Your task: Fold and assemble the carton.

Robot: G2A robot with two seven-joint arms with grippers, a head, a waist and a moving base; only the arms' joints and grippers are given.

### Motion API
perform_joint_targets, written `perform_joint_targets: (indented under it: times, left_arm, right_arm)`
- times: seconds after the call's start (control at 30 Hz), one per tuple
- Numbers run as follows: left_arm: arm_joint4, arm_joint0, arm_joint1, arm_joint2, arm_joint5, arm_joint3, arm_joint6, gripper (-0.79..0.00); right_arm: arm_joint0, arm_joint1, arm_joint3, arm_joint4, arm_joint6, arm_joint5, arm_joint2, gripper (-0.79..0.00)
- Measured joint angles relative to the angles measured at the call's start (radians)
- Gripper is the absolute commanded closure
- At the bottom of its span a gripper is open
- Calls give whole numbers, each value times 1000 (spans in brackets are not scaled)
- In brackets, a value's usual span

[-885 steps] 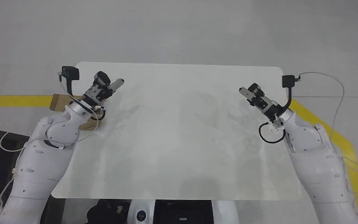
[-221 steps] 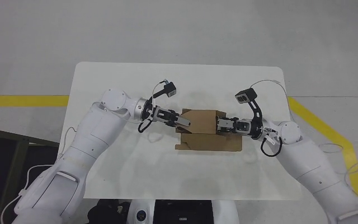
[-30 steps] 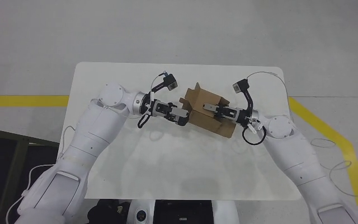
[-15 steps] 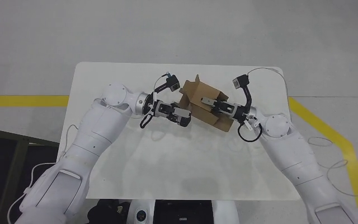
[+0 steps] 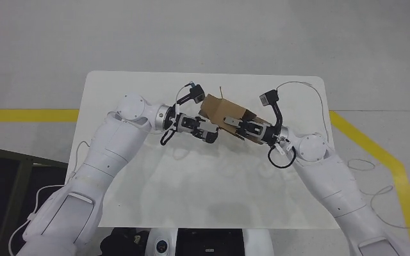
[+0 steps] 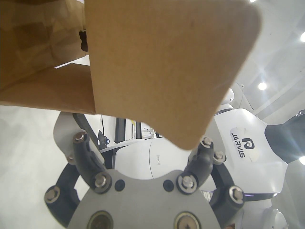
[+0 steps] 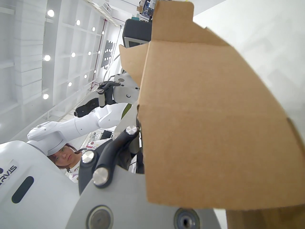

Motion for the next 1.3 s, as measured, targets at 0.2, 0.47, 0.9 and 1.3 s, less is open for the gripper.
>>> perform_joint_targets:
  times: [0.2,0.47,0.9,1.3]
  left_arm:
    - [0,5,4,-11,1,-2,-1,-785]
    - [0,15,11,-29,4,-16,-4,-785]
    - [-2,31,22,-55,9,-30,-9,-785]
    - [53,62,58,-153,-29,-60,28,-785]
  right_arm:
    - [-4,-6,-7,-11,1,10,-4,0]
    - [1,-13,-6,-23,-5,15,-3,0]
    - [11,-12,33,-18,63,-20,35,0]
    - [34,11,111,169,432,-42,96,0]
